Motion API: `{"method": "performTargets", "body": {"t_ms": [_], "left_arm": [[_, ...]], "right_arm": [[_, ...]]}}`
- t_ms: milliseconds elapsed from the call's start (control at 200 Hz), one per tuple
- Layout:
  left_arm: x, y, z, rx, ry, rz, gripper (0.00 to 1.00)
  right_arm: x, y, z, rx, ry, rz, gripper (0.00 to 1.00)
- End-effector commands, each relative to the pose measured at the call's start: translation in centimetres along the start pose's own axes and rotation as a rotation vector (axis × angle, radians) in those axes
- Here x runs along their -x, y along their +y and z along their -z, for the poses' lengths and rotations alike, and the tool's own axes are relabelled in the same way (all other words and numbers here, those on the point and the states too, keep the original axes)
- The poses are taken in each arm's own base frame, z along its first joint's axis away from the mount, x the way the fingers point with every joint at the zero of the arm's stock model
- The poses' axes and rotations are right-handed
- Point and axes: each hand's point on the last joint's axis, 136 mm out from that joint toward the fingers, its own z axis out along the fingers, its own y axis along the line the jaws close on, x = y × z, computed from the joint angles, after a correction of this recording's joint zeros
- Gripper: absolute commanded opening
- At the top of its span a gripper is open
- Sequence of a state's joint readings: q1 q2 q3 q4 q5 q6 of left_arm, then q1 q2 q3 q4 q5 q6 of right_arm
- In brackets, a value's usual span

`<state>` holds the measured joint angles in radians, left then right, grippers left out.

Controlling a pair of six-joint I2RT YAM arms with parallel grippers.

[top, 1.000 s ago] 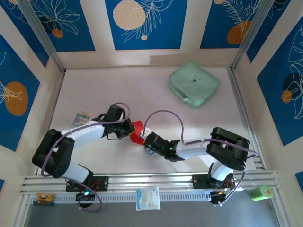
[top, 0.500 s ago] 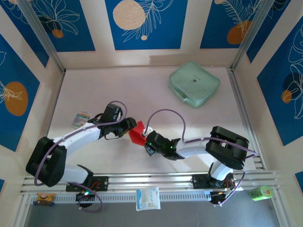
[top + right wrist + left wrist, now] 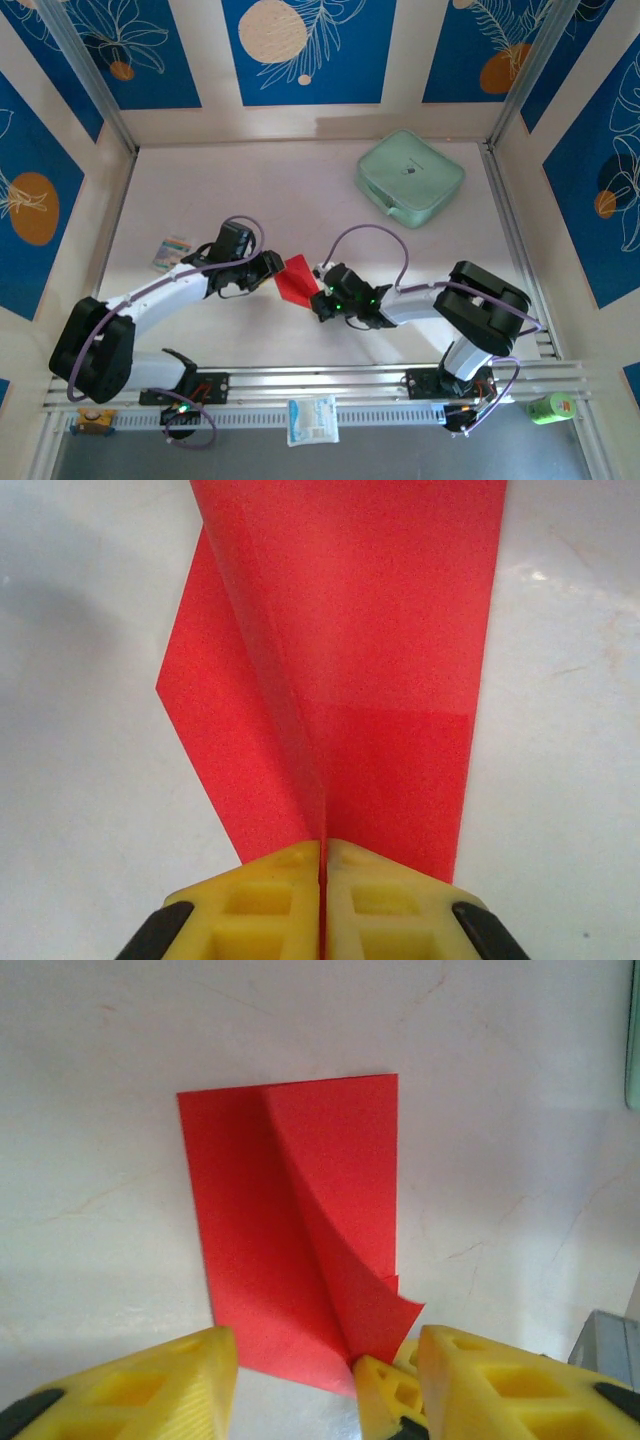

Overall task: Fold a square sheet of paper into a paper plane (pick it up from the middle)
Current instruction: Fourth fold the wing at the center of the table.

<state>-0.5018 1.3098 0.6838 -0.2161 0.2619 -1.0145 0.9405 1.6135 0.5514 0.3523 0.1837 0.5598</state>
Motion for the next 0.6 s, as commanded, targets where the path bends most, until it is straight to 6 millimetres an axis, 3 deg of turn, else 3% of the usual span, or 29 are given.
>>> {"method": "performTargets", "body": {"t_ms": [0, 250, 450, 595], "left_arm": [[-0.1, 0.0, -0.2, -0.025, 0.008, 0.007, 0.41], [-0.9, -0.6, -1.4, -0.067, 0.059, 0.001, 0.12], [-2.2, -1.4, -3.4, -0.084, 0.135, -0.016, 0.03], [-3.2, -1.5, -4.9, -0.066, 0.175, -0.031, 0.02]], "right_arm": [[-1.0, 0.4, 0.3, 0.074, 0.05, -0.081, 0.09], [-0.5, 0.7, 0.3, 0.177, 0.112, -0.221, 0.09], [-0.5, 0.1, 0.4, 0.206, 0.13, -0.314, 0.1], [-0.5, -0.2, 0.4, 0.218, 0.146, -0.383, 0.1]]}}
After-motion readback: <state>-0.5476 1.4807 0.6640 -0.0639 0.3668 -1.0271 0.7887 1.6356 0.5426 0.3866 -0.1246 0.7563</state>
